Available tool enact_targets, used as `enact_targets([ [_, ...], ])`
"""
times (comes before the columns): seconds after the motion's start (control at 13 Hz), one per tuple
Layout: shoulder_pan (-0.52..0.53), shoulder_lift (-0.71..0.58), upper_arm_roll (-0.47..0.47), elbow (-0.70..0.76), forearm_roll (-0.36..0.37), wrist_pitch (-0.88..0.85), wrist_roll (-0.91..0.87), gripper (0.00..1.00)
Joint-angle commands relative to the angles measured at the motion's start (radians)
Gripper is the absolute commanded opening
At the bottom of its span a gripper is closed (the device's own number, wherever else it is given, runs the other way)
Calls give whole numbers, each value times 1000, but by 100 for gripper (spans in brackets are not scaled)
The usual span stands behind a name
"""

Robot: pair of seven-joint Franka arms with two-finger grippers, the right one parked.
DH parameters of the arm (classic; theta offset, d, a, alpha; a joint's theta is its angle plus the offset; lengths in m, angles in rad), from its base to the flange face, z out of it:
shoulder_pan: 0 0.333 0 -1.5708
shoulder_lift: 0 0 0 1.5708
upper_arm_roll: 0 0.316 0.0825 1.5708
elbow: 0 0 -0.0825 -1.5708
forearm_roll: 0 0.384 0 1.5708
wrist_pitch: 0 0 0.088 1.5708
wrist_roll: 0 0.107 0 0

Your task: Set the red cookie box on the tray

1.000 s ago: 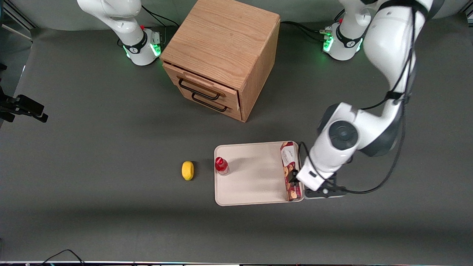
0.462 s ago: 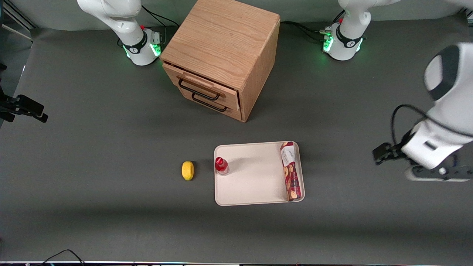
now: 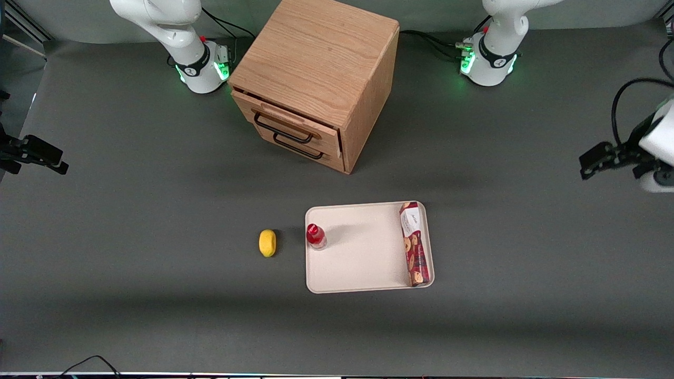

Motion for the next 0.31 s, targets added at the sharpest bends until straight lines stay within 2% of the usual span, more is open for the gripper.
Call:
enact_targets([
  [0.0,32,-139,0,-107,-34,-53,64,100],
  [0.23,32,-156,0,-107,-39,-74,67,100],
])
